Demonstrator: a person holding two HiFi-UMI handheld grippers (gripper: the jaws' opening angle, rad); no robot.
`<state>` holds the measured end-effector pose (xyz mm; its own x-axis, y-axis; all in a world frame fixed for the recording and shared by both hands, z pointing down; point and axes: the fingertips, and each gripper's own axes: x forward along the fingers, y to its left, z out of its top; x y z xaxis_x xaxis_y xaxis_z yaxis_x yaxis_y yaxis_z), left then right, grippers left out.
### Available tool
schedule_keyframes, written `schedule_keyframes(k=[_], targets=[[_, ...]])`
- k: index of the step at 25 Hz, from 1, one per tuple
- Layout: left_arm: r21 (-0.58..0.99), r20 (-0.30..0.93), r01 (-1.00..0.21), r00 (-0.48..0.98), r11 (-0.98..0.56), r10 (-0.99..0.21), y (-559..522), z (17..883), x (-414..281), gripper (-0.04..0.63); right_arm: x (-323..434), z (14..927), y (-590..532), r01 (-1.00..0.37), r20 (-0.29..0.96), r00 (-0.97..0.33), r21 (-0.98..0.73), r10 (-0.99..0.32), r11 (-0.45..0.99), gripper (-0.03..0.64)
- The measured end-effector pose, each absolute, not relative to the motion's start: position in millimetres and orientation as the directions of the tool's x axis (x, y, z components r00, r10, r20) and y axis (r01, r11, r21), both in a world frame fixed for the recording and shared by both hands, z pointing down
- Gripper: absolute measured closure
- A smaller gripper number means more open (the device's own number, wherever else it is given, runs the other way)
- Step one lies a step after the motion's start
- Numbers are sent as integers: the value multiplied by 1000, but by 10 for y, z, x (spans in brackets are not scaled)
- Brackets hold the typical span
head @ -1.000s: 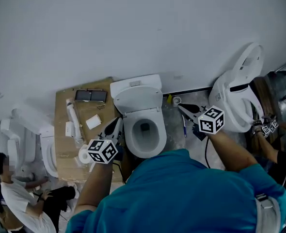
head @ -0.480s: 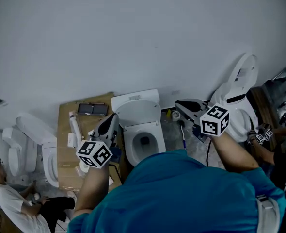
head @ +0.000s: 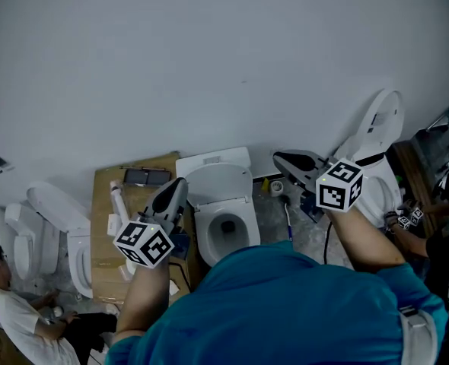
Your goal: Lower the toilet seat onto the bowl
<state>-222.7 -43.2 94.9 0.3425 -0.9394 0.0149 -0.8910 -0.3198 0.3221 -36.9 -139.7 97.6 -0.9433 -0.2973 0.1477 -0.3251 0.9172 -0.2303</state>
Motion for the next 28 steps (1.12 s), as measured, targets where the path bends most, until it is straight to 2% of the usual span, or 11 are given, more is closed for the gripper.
schedule_keyframes(k=[7,28], targets=[[321,23,-887,357,-331,-934,-435,970,-2166,594,-385,965,-1334,-333,154,-938,-171,-309,927,627],[318,25,-880,380,-352,-925,-345,925,-2113,594,-371,918,-1258,-325,172,-938,-147,-300,934,627]])
